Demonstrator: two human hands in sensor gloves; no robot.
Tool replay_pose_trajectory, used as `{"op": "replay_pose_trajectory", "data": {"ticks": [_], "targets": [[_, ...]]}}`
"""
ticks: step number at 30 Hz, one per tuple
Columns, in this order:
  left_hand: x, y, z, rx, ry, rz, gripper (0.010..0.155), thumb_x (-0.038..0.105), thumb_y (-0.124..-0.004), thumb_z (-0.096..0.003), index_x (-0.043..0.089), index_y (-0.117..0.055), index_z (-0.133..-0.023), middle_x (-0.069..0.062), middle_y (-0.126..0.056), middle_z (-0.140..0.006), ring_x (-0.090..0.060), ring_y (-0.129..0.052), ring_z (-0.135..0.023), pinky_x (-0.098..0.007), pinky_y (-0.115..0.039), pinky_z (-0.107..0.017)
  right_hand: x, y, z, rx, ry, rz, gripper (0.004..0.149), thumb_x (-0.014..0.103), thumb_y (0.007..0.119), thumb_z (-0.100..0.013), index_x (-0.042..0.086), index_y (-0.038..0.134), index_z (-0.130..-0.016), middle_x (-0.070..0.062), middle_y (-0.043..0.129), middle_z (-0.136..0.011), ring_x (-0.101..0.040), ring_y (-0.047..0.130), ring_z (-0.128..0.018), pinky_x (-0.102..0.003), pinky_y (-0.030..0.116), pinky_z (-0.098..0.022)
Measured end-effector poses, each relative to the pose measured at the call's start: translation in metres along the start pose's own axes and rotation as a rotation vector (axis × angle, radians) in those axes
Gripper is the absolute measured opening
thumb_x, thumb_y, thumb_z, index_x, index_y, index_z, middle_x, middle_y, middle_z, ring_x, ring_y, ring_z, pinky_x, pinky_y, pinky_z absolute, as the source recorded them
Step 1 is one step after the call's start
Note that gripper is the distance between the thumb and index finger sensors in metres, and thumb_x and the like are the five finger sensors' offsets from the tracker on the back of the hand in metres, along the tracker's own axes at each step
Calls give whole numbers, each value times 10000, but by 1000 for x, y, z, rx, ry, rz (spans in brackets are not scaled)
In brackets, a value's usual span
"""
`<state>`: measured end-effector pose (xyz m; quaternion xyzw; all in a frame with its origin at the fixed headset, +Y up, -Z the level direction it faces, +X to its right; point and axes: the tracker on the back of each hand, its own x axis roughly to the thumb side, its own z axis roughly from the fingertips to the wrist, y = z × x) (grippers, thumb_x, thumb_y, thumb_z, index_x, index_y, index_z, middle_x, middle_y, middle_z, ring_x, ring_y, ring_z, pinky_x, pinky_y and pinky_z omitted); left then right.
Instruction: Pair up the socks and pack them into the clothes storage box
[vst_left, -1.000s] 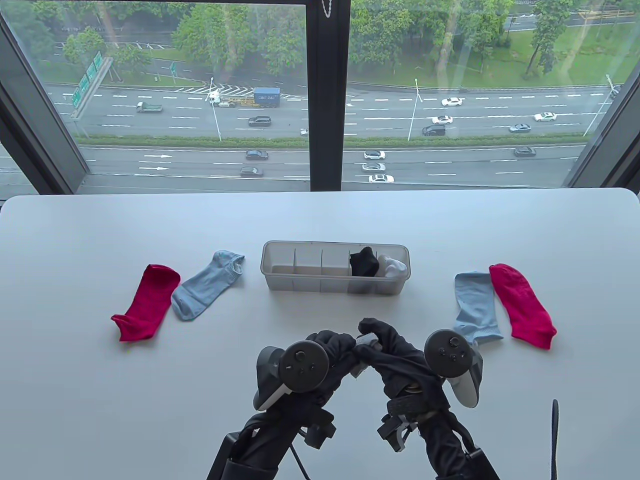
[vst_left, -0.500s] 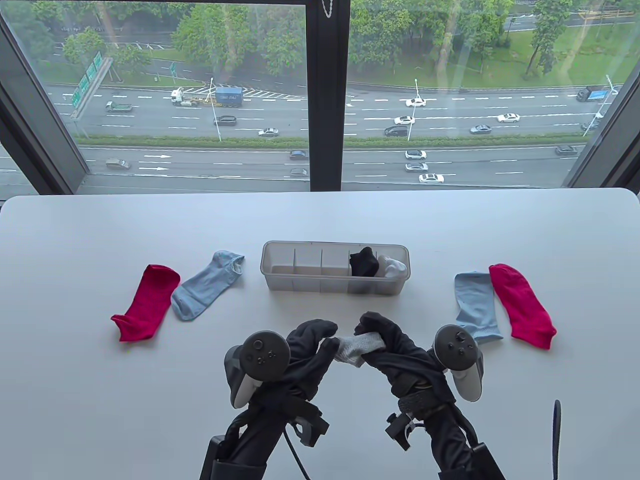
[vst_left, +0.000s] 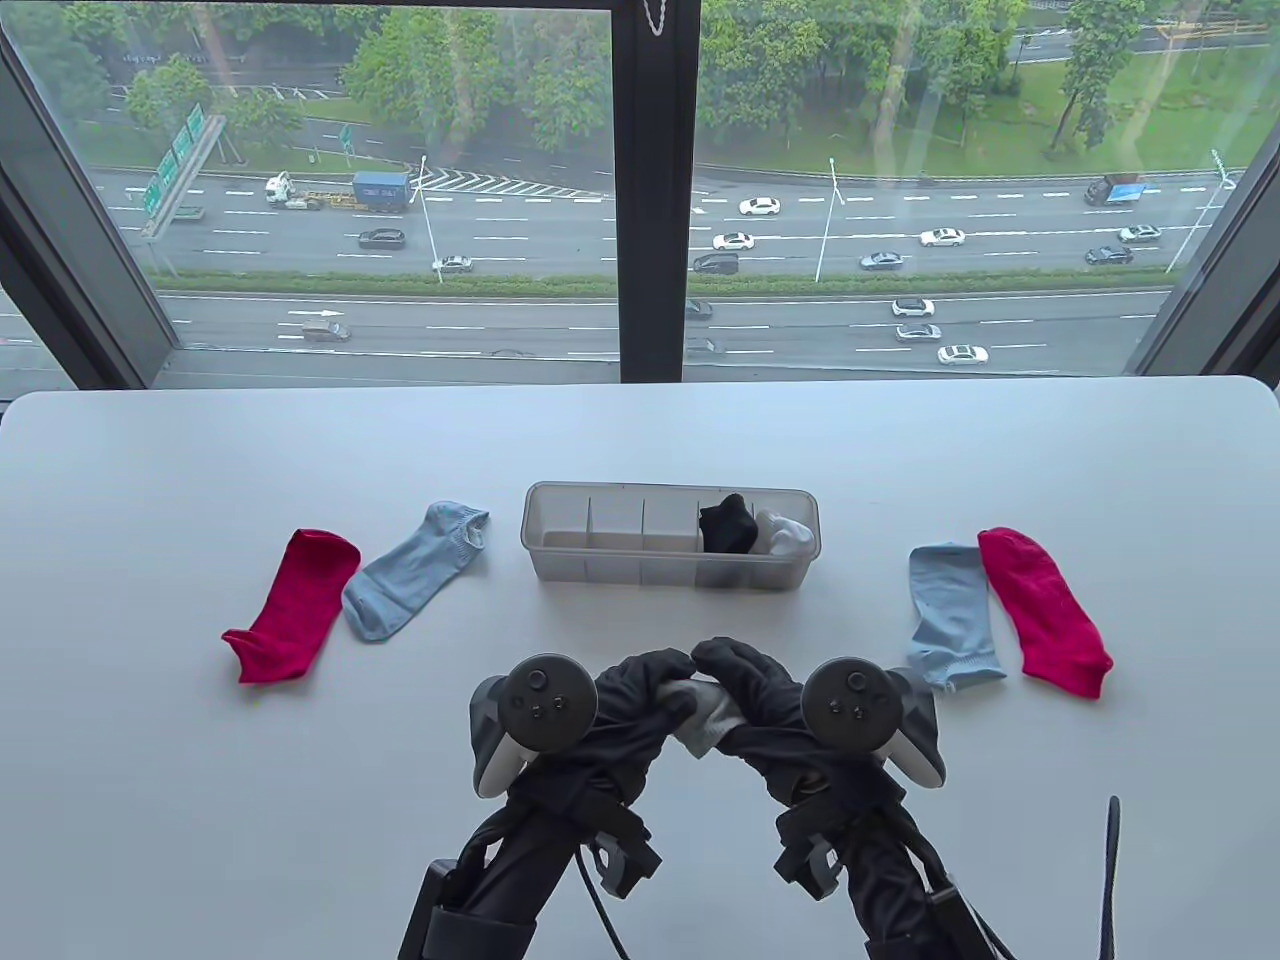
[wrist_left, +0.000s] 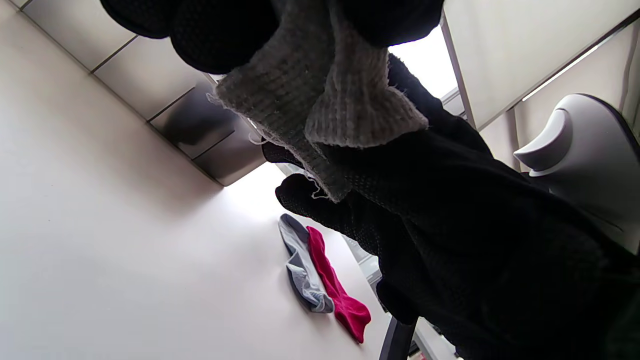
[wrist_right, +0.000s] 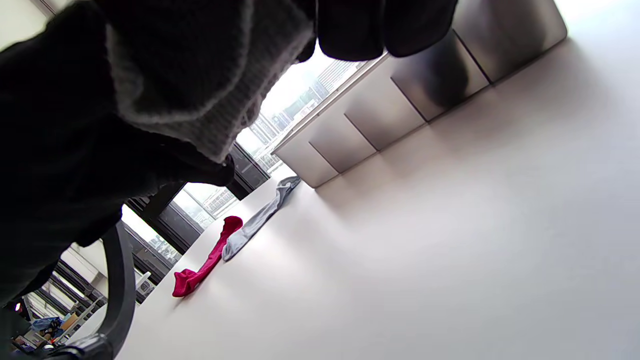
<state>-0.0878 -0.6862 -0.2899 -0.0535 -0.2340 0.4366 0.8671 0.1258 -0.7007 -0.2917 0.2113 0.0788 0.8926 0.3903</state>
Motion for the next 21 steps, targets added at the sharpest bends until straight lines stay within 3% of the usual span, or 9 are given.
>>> {"op": "replay_pose_trajectory", "data": {"ticks": [3,4,6,8,10,11,13,21], "targets": [[1,-1,0,3,3,-1,532,303,-704,-524,118,-575,-1006,-242,-731,-904,-421,-810,-715,-663,-612,-645,-6,3,1,16,7,-119,623,317,818,-526,209,549,-1078,-103,733,-1055,-326,819,-886,-511,684,-703],[3,-1,1,23,48,-38,585,305,-708,-530,131,-500,-1048,-234,-680,-976,-451,-765,-787,-674,-572,-666,-8,5,1,-4,44,-115,593,329,817,-527,203,588,-1060,-103,786,-999,-302,866,-821,-499,710,-675],[13,0,8,154,118,-163,667,251,-702,-536,207,-341,-1095,-202,-361,-1133,-461,-524,-990,-675,-466,-721,-11,7,0,-63,116,-56,570,371,806,-528,178,630,-1035,-100,849,-923,-262,917,-748,-472,751,-638],[27,4,13,249,54,-312,568,261,-741,-523,196,-504,-1035,-176,-519,-1053,-405,-661,-886,-607,-573,-675,-13,8,0,-82,135,-23,568,407,801,-538,151,646,-1021,-99,878,-878,-242,935,-722,-458,768,-625],[37,1,12,238,-13,-410,442,355,-794,-488,150,-784,-879,-167,-861,-823,-347,-936,-609,-558,-772,-484,-13,8,1,-91,132,-39,574,422,800,-539,137,649,-1013,-97,890,-856,-239,941,-718,-457,772,-621],[36,-7,8,120,-10,-408,496,430,-805,-465,134,-820,-863,-181,-892,-794,-357,-960,-582,-562,-790,-459,-12,8,2,-98,126,-65,573,426,801,-542,136,650,-1011,-94,891,-854,-237,941,-718,-453,773,-623],[30,-16,5,54,51,-409,641,496,-814,-429,115,-739,-939,-209,-824,-880,-387,-929,-690,-582,-775,-525,-14,8,2,-118,150,-23,578,419,810,-529,107,666,-994,-116,894,-835,-249,938,-710,-462,768,-621],[20,-17,-1,96,58,-381,384,271,-839,-467,129,-815,-823,-178,-874,-801,-367,-965,-648,-576,-799,-520,-20,11,1,-87,169,-67,557,406,777,-538,114,656,-996,-122,880,-861,-261,932,-740,-459,778,-621]]}}
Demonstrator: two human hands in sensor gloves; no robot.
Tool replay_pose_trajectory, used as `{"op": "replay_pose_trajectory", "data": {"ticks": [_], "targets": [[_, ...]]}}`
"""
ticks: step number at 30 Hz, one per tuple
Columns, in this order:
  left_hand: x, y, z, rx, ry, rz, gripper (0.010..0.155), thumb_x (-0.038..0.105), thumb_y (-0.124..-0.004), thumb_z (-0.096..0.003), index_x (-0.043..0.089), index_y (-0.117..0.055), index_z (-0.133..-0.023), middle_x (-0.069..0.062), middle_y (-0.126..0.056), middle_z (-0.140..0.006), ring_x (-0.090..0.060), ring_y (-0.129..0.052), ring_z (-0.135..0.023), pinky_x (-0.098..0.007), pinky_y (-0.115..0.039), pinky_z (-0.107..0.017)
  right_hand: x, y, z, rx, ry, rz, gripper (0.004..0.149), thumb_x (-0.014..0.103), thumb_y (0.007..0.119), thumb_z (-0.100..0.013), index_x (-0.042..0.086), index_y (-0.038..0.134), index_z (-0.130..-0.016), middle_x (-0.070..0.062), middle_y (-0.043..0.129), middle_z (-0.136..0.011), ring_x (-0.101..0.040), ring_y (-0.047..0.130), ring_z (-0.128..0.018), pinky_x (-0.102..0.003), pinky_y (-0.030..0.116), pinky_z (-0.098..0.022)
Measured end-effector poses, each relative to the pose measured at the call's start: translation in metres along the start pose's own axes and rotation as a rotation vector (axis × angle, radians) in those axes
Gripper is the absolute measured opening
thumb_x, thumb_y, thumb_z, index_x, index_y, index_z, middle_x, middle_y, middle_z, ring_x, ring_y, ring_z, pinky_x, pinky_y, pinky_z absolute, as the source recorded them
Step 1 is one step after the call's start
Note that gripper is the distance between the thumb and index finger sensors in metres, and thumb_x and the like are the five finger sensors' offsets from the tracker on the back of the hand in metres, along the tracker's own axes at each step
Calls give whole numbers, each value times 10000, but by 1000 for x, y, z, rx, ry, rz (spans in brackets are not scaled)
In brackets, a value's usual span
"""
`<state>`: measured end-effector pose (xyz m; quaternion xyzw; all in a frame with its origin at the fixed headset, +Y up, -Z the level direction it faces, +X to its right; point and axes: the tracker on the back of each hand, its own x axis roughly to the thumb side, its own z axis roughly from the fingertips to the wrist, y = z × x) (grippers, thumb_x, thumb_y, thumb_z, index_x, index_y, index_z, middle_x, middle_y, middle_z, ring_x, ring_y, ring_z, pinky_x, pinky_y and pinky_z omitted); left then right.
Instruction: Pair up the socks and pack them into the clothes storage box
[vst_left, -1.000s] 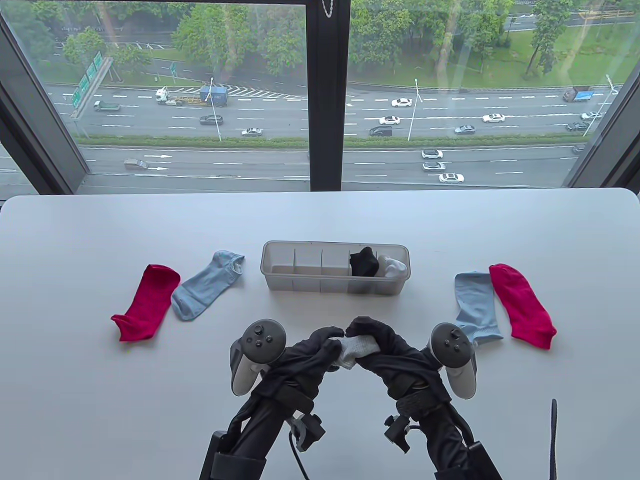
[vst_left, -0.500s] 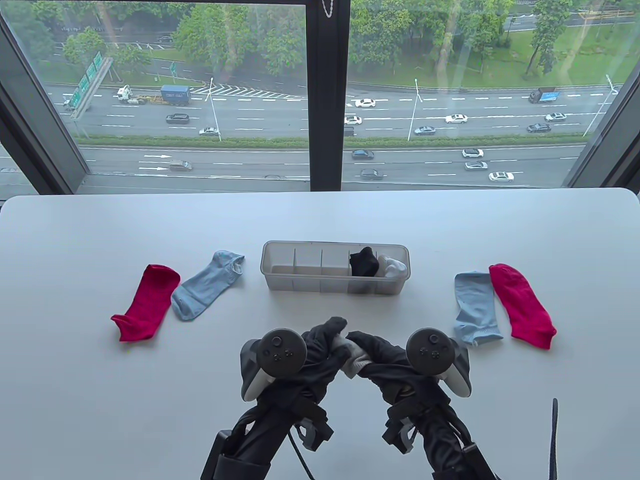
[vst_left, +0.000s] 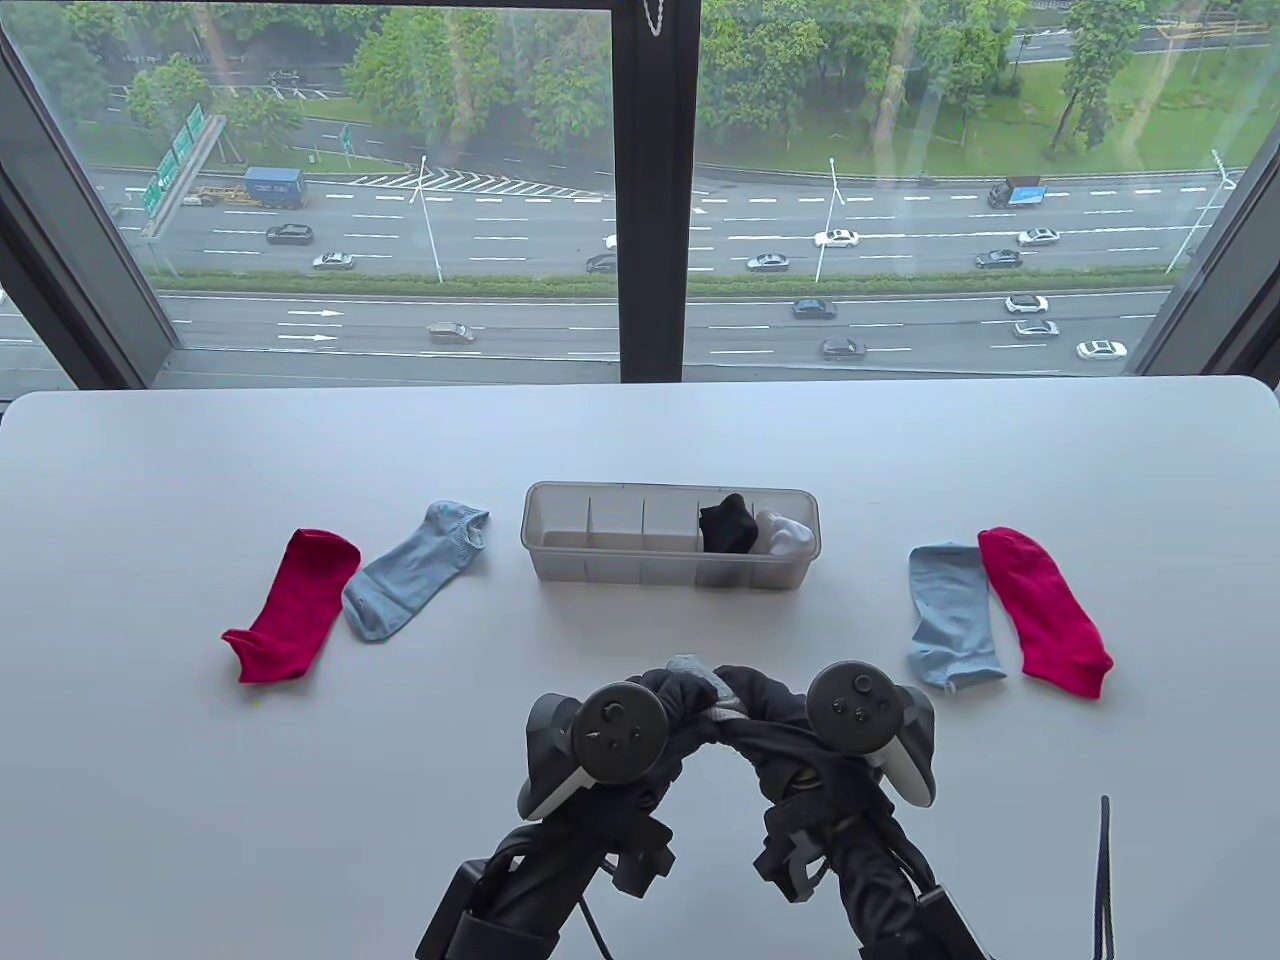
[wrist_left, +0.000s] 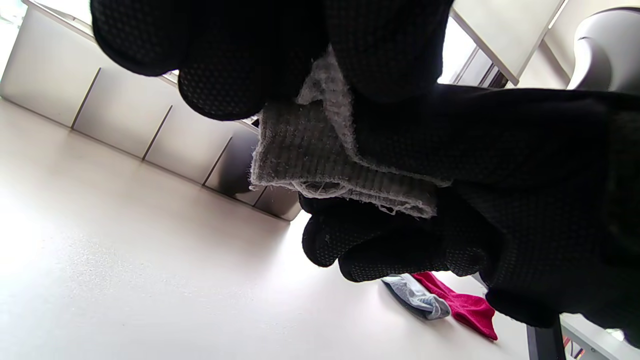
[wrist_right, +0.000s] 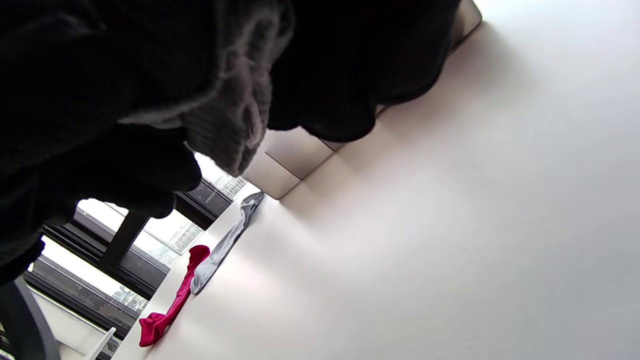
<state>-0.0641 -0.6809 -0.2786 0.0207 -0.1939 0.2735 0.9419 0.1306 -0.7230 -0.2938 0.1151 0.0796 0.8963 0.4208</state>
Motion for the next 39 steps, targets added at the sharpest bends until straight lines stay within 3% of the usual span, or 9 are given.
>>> {"op": "replay_pose_trajectory", "data": {"ticks": [6,10,15,18,23,27,30,35,39], "targets": [[-16,-4,-5,29,100,-22,406,269,-733,-504,166,-638,-886,-194,-837,-876,-405,-929,-725,-592,-775,-542,-6,8,-2,47,33,-172,576,352,836,-540,158,544,-997,-112,792,-947,-259,899,-807,-410,804,-641],[-33,0,-6,76,157,116,455,245,-720,-496,159,-595,-925,-168,-869,-803,-335,-971,-616,-544,-822,-491,1,14,-6,124,4,-177,585,334,818,-550,203,480,-1009,-75,731,-946,-203,865,-816,-406,756,-688],[-11,-7,-5,43,23,33,512,197,-675,-514,119,-598,-1014,-247,-799,-819,-355,-918,-647,-555,-789,-556,1,14,-7,125,33,-159,706,249,780,-570,173,336,-1113,-128,677,-960,-268,828,-811,-537,707,-694],[-9,-9,-3,68,21,2,478,205,-697,-511,148,-635,-982,-215,-822,-804,-347,-925,-634,-551,-786,-558,-2,9,-6,59,74,-178,560,174,804,-549,157,547,-1046,-143,700,-950,-307,840,-793,-559,716,-670],[-15,-2,-4,123,107,11,510,195,-662,-504,179,-601,-1009,-189,-814,-819,-330,-906,-641,-542,-767,-575,8,8,-1,-66,97,-227,479,69,834,-501,277,668,-900,-39,752,-916,-268,861,-807,-522,739,-687],[-28,0,-5,88,142,67,437,184,-652,-508,189,-761,-931,-192,-845,-803,-323,-920,-621,-535,-776,-570,13,11,-3,-13,45,-199,468,0,832,-455,311,745,-794,22,814,-854,-230,875,-781,-504,738,-696],[-33,-1,-6,41,119,120,419,186,-655,-508,195,-782,-907,-186,-854,-805,-322,-925,-623,-536,-776,-573,8,13,-7,138,-8,-267,453,-18,826,-448,314,764,-749,40,815,-853,-223,853,-803,-513,685,-721],[-32,-1,-6,-86,-5,240,420,188,-635,-516,165,-743,-920,-181,-824,-840,-332,-909,-681,-559,-754,-599,-6,7,-4,34,25,-273,562,103,856,-517,256,607,-997,-75,716,-1028,-324,827,-881,-530,680,-702],[-29,-5,-8,-194,18,234,414,196,-651,-528,170,-743,-930,-193,-802,-866,-373,-870,-715,-614,-672,-641,-6,0,-1,-42,-25,-75,477,178,920,-462,243,724,-893,-89,816,-937,-278,919,-794,-487,769,-651]]}}
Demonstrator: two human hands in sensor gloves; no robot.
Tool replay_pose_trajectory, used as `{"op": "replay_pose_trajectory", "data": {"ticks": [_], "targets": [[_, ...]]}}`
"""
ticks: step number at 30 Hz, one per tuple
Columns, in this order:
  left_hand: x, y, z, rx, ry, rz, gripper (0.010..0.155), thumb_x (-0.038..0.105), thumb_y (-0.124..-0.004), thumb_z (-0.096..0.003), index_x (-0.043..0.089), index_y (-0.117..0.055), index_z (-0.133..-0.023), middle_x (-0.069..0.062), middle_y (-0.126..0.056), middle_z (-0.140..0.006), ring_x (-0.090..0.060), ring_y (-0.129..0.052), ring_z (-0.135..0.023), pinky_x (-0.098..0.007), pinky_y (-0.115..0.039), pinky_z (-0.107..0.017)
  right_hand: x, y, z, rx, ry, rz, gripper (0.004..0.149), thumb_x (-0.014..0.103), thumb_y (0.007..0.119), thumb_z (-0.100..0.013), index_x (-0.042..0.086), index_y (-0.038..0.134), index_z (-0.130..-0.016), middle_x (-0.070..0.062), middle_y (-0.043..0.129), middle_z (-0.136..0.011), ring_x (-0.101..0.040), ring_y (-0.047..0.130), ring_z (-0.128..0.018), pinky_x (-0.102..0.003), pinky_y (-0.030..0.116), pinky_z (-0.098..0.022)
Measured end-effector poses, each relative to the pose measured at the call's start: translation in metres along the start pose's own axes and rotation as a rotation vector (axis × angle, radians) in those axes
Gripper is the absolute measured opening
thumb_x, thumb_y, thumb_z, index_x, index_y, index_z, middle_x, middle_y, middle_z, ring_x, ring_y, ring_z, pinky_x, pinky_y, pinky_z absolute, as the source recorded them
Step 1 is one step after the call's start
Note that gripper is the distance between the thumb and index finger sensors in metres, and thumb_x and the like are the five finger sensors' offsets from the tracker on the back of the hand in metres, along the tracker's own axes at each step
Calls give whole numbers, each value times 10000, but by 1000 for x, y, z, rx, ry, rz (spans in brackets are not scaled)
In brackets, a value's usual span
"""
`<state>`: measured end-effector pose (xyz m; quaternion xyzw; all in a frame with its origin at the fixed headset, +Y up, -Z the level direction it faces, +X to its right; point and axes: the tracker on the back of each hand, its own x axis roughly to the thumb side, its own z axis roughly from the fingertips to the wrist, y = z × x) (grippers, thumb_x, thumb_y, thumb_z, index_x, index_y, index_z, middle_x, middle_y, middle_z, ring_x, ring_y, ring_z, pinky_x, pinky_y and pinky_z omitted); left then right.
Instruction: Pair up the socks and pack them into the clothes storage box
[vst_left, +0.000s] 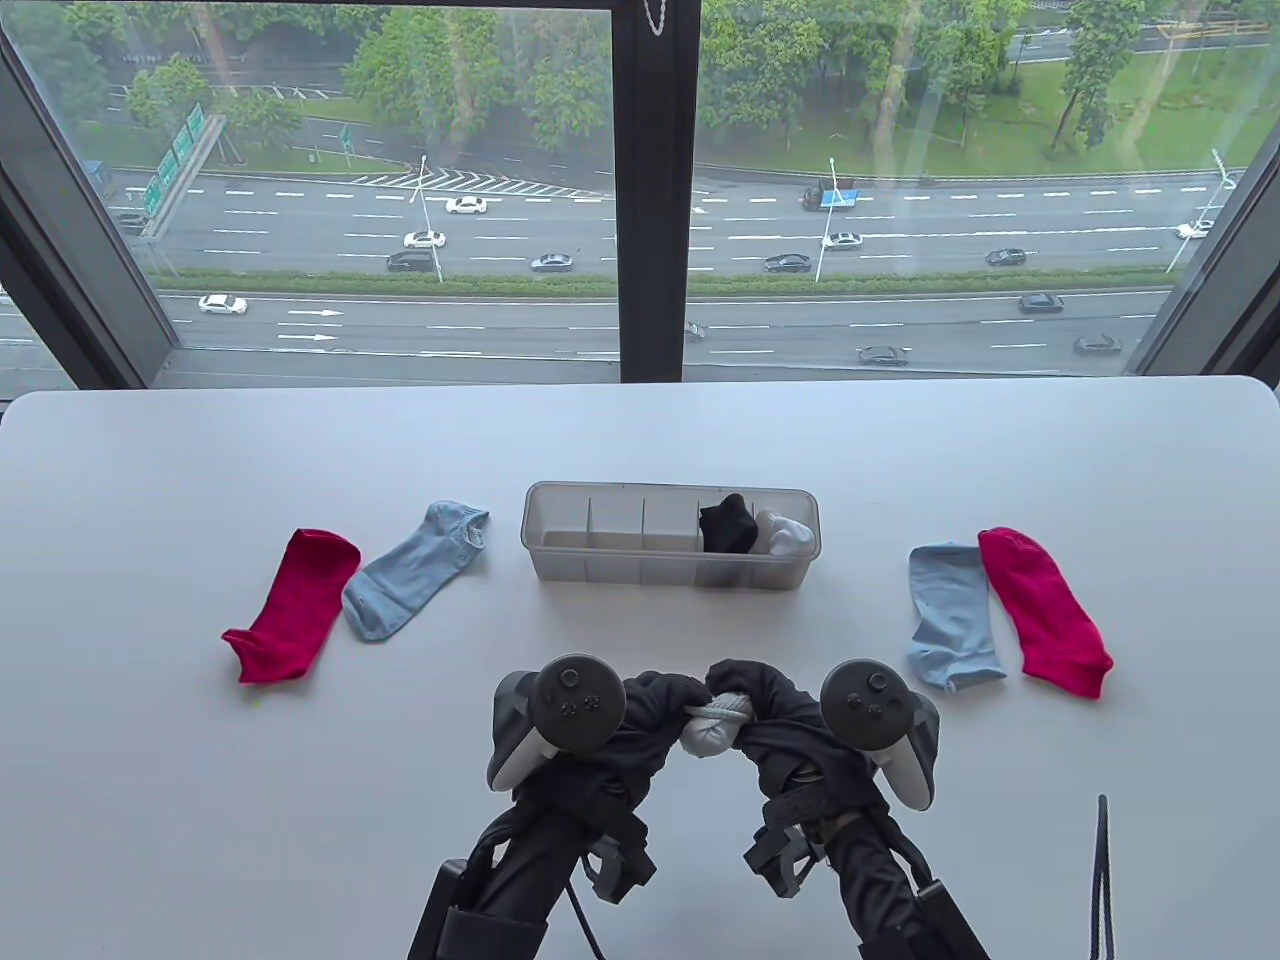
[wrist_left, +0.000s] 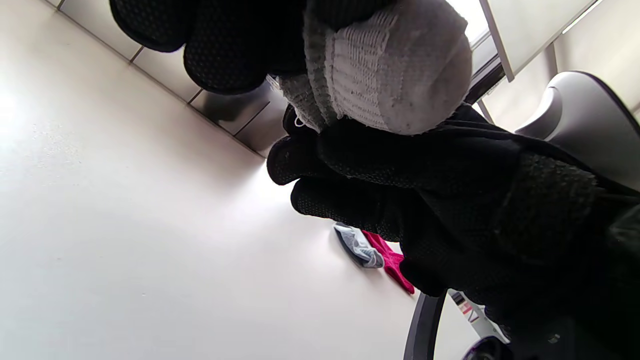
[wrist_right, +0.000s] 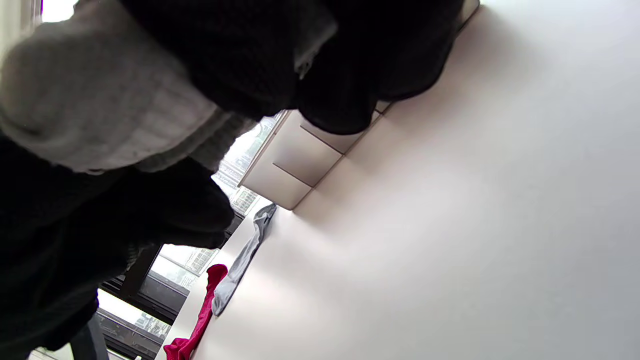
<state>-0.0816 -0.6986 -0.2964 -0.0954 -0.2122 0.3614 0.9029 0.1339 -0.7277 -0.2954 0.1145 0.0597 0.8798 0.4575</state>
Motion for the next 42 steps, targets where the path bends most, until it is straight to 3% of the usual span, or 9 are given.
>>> {"op": "replay_pose_trajectory", "data": {"ticks": [5,10,13,15,19,23,28,38,42], "targets": [[-15,0,-1,0,88,-76,402,254,-748,-512,206,-775,-910,-160,-850,-825,-402,-855,-724,-635,-632,-651,4,9,-2,156,-57,22,448,128,968,-408,243,798,-806,-57,869,-864,-251,931,-762,-490,754,-661],[-24,15,3,55,89,185,524,430,-630,-531,213,-701,-1002,-223,-858,-870,-446,-897,-728,-648,-683,-609,8,2,2,-9,-67,135,465,197,942,-450,299,741,-856,-6,839,-903,-222,900,-794,-465,732,-680],[-23,-2,0,-189,132,328,766,621,-628,-478,177,-540,-1096,-286,-795,-940,-497,-849,-790,-678,-648,-629,12,2,3,-40,-76,133,493,248,924,-481,314,686,-909,15,817,-927,-207,876,-823,-453,714,-702],[-20,-16,-4,-291,105,389,799,548,-676,-504,115,-375,-1106,-264,-798,-940,-459,-894,-763,-655,-692,-613,13,5,3,-38,-55,135,552,226,915,-484,285,627,-951,-10,797,-930,-215,865,-830,-453,707,-704],[-19,-14,-4,-87,98,488,663,363,-748,-511,204,-438,-1075,-251,-773,-879,-388,-908,-683,-626,-713,-604,8,0,6,-50,-38,108,811,301,877,-500,184,337,-1095,-149,623,-1067,-343,788,-890,-517,680,-691],[-31,-5,1,58,146,497,635,373,-741,-514,248,-444,-1061,-240,-762,-894,-385,-896,-701,-625,-704,-617,13,-14,12,-189,-108,124,664,388,855,-507,245,469,-1029,-62,678,-979,-288,801,-870,-477,702,-688],[-28,-10,0,10,77,613,603,422,-611,-550,172,-438,-1071,-266,-730,-898,-399,-868,-715,-636,-681,-618,20,-2,8,-101,-98,68,626,428,844,-511,250,537,-1027,-51,747,-976,-326,837,-872,-485,723,-689],[-13,-10,1,-23,-34,506,573,275,-751,-490,192,-563,-1024,-274,-736,-905,-418,-873,-730,-649,-692,-623,15,-8,9,-229,-89,240,423,335,709,-526,221,652,-929,-38,872,-826,-212,953,-708,-396,819,-581],[2,-18,-1,-237,-85,372,582,286,-778,-474,188,-595,-1018,-263,-769,-896,-418,-898,-718,-649,-715,-614,2,-21,6,-208,-54,200,419,308,679,-518,243,643,-930,-29,854,-827,-234,938,-715,-417,803,-583]]}}
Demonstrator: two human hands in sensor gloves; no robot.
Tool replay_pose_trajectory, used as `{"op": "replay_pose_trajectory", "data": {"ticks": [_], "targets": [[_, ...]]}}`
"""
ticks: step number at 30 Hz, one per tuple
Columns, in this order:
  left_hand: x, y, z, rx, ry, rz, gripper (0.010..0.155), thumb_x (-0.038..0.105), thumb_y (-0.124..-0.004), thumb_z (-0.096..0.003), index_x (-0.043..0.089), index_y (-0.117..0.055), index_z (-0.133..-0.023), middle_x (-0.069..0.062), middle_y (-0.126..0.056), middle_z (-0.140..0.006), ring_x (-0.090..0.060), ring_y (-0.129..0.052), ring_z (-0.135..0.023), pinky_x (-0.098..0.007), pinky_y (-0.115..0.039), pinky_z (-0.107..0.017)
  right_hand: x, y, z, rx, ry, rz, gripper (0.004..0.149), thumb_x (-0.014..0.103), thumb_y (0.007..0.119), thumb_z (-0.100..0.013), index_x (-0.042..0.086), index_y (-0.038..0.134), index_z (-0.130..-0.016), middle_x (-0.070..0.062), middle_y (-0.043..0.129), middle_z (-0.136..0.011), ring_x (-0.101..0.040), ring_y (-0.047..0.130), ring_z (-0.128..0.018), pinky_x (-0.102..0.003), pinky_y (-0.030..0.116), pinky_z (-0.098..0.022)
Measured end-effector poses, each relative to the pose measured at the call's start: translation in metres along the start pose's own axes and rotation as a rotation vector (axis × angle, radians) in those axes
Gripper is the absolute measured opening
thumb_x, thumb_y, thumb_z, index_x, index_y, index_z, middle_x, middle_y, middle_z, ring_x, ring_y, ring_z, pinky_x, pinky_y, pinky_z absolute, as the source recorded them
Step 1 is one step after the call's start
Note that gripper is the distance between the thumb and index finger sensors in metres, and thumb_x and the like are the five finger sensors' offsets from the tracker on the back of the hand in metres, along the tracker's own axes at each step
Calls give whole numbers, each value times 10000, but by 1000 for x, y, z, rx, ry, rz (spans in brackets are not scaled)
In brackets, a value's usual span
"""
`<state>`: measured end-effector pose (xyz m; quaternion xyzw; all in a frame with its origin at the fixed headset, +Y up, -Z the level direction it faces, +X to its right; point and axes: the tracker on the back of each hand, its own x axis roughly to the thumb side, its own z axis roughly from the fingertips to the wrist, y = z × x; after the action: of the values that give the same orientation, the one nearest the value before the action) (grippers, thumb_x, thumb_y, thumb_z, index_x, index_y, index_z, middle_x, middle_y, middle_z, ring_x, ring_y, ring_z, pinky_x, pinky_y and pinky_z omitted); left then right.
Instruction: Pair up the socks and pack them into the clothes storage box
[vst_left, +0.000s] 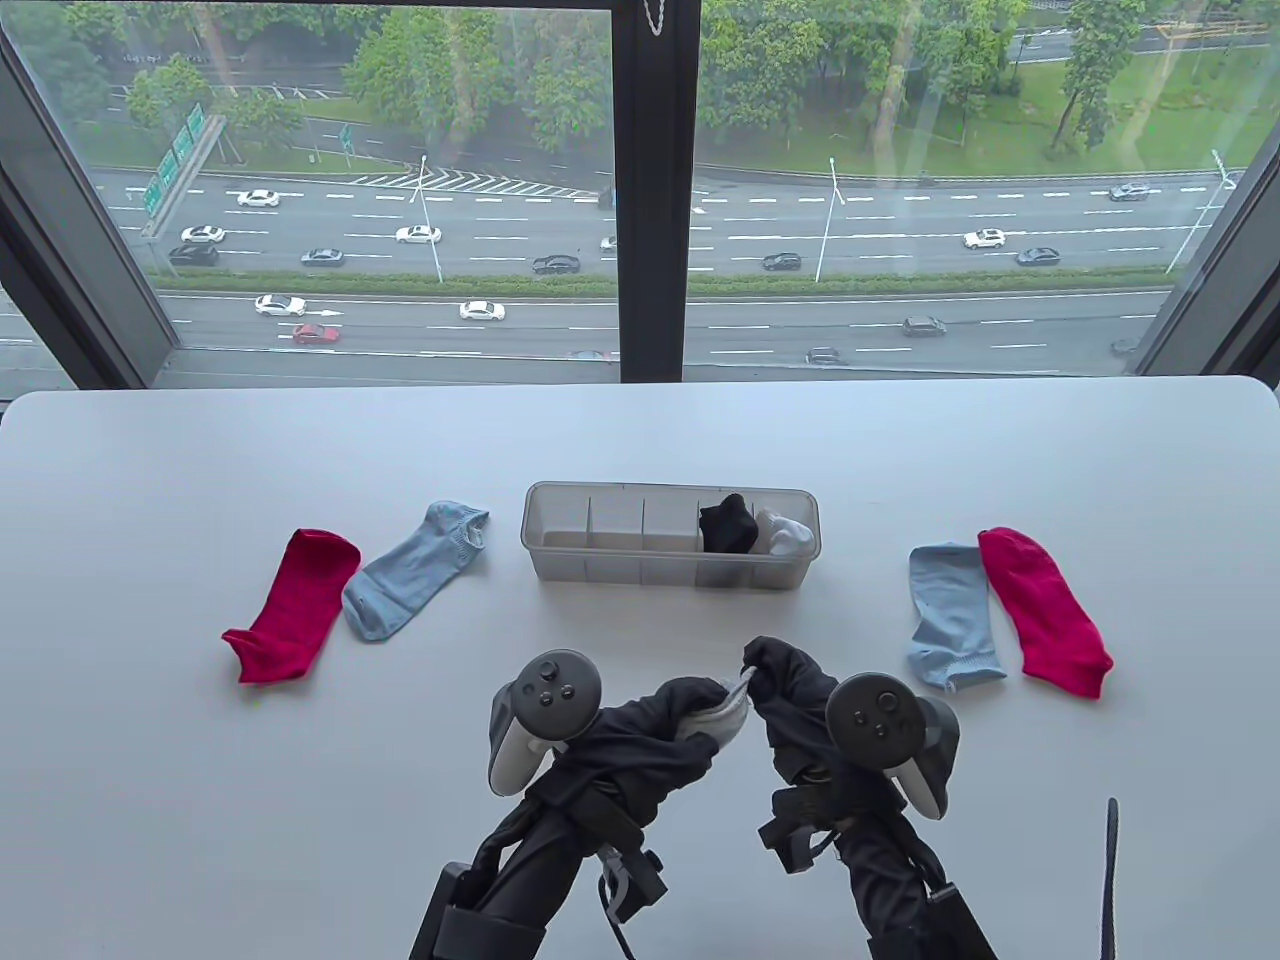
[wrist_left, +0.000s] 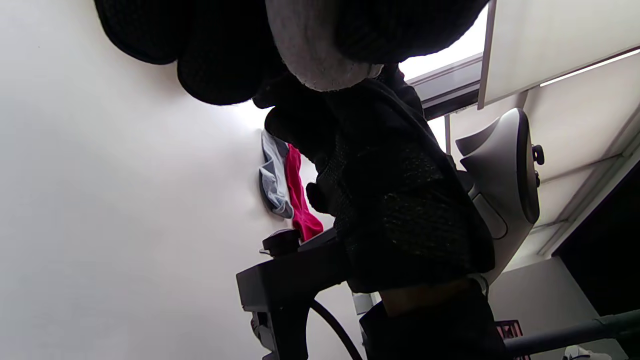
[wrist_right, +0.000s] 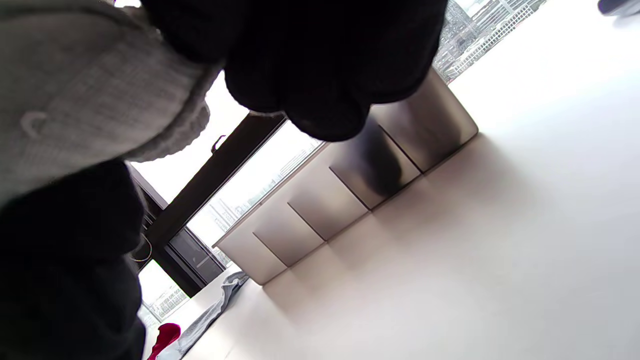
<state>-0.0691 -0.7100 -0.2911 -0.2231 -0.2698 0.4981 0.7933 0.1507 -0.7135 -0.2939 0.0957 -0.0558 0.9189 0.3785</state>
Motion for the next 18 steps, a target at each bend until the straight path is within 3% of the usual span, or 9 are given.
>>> {"op": "replay_pose_trajectory", "data": {"ticks": [2,4,7,9,11,13,14,16,18], "targets": [[-1,-6,-3,-125,58,-55,578,289,-773,-489,213,-567,-1023,-261,-726,-931,-436,-854,-749,-662,-671,-631,0,-1,1,-17,-27,31,416,305,681,-504,260,656,-916,-18,870,-808,-221,962,-686,-407,829,-556],[-2,-7,-2,-149,92,-91,555,298,-759,-505,244,-544,-1014,-256,-691,-961,-454,-824,-771,-669,-643,-645,7,-1,2,18,-68,-28,412,297,684,-507,264,652,-917,-22,861,-819,-224,956,-696,-407,822,-568],[-3,0,2,-48,104,-75,464,288,-763,-522,247,-625,-963,-267,-712,-947,-479,-819,-762,-683,-624,-640,10,2,1,77,-70,-102,411,312,697,-516,277,643,-923,-14,848,-844,-225,940,-733,-410,809,-597],[-3,6,6,142,74,-128,418,284,-787,-506,217,-723,-914,-288,-774,-883,-483,-865,-676,-656,-693,-566,5,3,0,146,-19,-193,426,343,752,-531,242,668,-936,-79,837,-885,-294,913,-765,-449,791,-593],[-3,9,9,178,99,-190,435,282,-796,-500,224,-663,-909,-271,-730,-919,-470,-848,-696,-631,-701,-573,0,6,0,209,27,-315,664,463,755,-512,119,574,-1050,-219,761,-982,-408,864,-791,-509,767,-579],[-1,9,8,206,73,-185,426,259,-813,-491,244,-636,-879,-248,-676,-966,-471,-816,-741,-627,-687,-599,-4,14,0,415,102,-363,803,545,743,-478,53,523,-1073,-275,719,-995,-450,825,-804,-538,730,-594],[1,7,7,184,55,-176,424,261,-817,-489,239,-643,-875,-246,-668,-977,-465,-824,-751,-625,-695,-605,-5,19,0,468,70,-352,769,539,736,-494,62,543,-1065,-257,743,-978,-424,851,-784,-517,752,-578],[0,8,8,178,69,-179,451,296,-800,-492,190,-672,-912,-271,-681,-993,-472,-856,-778,-621,-727,-614,-5,19,-1,406,60,-315,623,496,727,-532,135,611,-1026,-150,827,-912,-298,928,-720,-422,813,-541],[-5,15,11,236,64,-80,376,269,-778,-508,180,-737,-871,-262,-745,-971,-476,-912,-754,-607,-791,-570,-7,18,-1,388,54,-311,530,436,745,-560,186,636,-1015,-138,824,-925,-291,924,-727,-419,810,-547]]}}
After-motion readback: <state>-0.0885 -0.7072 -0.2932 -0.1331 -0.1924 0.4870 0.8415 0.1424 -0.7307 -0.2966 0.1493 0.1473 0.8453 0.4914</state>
